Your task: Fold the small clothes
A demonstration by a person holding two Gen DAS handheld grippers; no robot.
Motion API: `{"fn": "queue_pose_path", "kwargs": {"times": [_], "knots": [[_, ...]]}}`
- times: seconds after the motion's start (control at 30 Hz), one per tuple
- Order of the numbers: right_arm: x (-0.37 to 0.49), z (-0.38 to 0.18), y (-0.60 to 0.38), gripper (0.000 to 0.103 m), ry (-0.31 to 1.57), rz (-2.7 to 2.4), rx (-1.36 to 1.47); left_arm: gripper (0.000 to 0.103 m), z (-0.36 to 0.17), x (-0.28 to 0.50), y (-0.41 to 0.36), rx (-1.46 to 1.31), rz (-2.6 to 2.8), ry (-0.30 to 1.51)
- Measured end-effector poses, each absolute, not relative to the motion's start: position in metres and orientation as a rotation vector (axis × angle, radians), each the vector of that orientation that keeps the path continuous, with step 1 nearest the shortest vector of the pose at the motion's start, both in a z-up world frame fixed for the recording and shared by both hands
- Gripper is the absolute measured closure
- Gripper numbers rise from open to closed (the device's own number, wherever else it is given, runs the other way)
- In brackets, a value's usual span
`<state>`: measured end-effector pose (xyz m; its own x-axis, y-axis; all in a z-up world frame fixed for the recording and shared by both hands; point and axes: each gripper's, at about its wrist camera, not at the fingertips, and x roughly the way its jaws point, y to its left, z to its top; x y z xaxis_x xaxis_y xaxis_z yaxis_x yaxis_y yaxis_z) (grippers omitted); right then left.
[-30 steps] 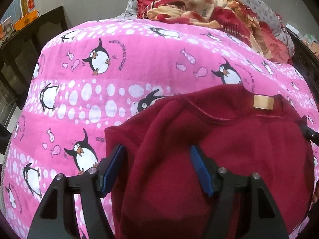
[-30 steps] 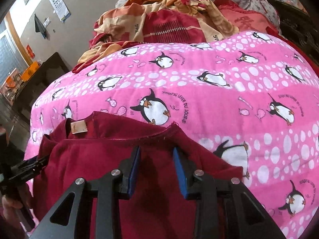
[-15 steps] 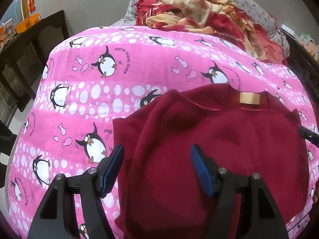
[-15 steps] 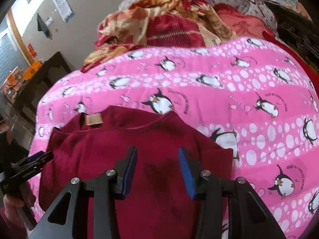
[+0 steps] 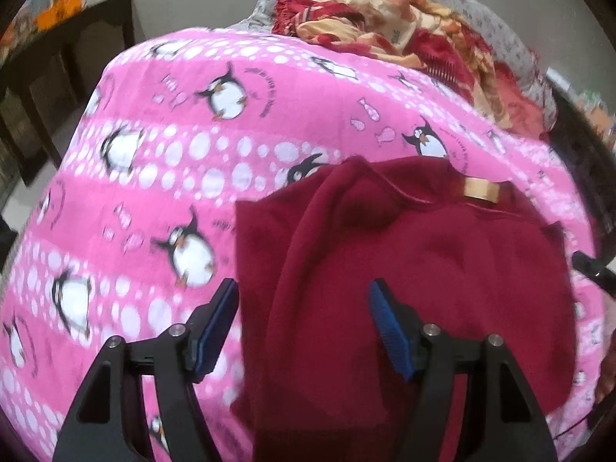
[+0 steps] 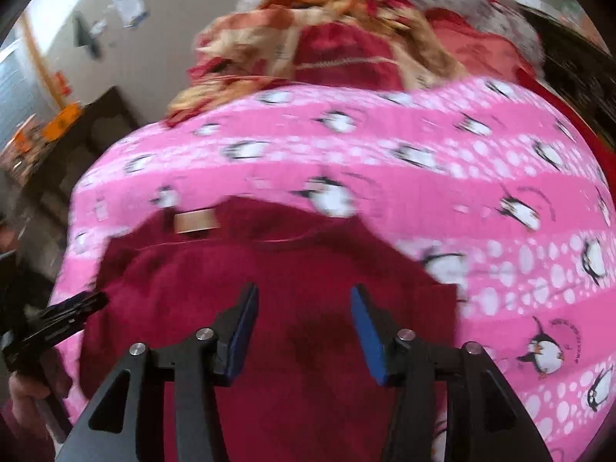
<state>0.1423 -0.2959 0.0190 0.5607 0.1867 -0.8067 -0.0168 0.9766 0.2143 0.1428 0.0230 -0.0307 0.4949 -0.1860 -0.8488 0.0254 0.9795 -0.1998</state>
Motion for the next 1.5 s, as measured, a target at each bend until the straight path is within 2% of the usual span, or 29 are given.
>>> {"fn": "queue_pose_path", "kwargs": {"times": [0.17,0.5,0.7,0.87,1.0,1.03,1.17,1.27,1.43,1.5], "knots": [[0.149,0.022,-0.228,0.048,0.995,0.307,0.171,0.032,-0.032,0.123,0.036,-0.152,-0.099,1.069],[0.184,-0.009,-0.117,0.049,1.065,0.43,0.036,0.032,-0.038,0.1,0.06,-0.253,-0.099,1.105],[0.209,-0.018,-0.089,0.049,1.108,0.408,-0.028,0.032,-0.048,0.093,0.072,-0.346,-0.106,1.144],[0.228,-0.053,-0.065,0.049,1.221,0.372,-0.144,0.031,-0.057,0.085,0.075,-0.413,-0.131,1.185],[0.23,-0.04,-0.066,0.049,1.222,0.378,-0.108,0.025,-0.06,0.076,0.075,-0.437,-0.156,1.191],[0.229,-0.035,-0.067,0.048,1.216,0.387,-0.094,0.025,-0.061,0.075,0.075,-0.435,-0.158,1.191],[0.229,-0.027,-0.054,0.031,1.234,0.432,-0.093,0.024,-0.063,0.073,0.074,-0.434,-0.157,1.189],[0.231,-0.033,-0.035,0.025,1.247,0.442,-0.141,0.024,-0.064,0.07,0.077,-0.461,-0.159,1.185],[0.238,-0.061,-0.004,0.017,1.293,0.408,-0.254,0.017,-0.07,0.064,0.078,-0.473,-0.159,1.175],[0.238,-0.068,0.001,0.017,1.283,0.391,-0.298,0.015,-0.07,0.064,0.076,-0.473,-0.156,1.175]]}}
